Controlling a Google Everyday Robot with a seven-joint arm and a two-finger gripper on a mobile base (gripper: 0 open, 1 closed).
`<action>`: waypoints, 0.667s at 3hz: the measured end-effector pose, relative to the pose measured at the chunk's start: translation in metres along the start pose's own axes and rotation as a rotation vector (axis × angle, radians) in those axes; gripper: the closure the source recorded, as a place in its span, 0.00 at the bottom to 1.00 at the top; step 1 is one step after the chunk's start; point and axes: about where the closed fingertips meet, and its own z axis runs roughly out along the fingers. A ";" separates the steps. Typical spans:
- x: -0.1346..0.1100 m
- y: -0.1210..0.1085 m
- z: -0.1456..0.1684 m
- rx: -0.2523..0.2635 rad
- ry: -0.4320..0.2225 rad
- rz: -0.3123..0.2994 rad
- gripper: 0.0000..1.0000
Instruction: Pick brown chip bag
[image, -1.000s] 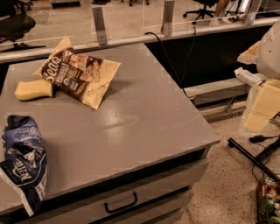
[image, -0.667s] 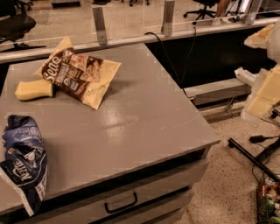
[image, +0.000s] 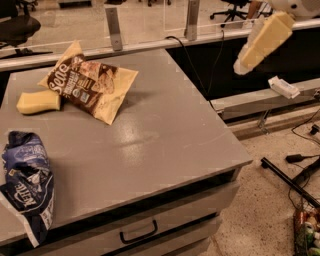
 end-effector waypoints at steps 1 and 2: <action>-0.026 -0.021 -0.017 0.056 -0.047 -0.033 0.00; -0.027 -0.021 -0.016 0.055 -0.050 -0.034 0.00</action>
Offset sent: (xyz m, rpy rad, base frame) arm 0.0118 0.0145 0.0322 0.0285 -0.0676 0.0259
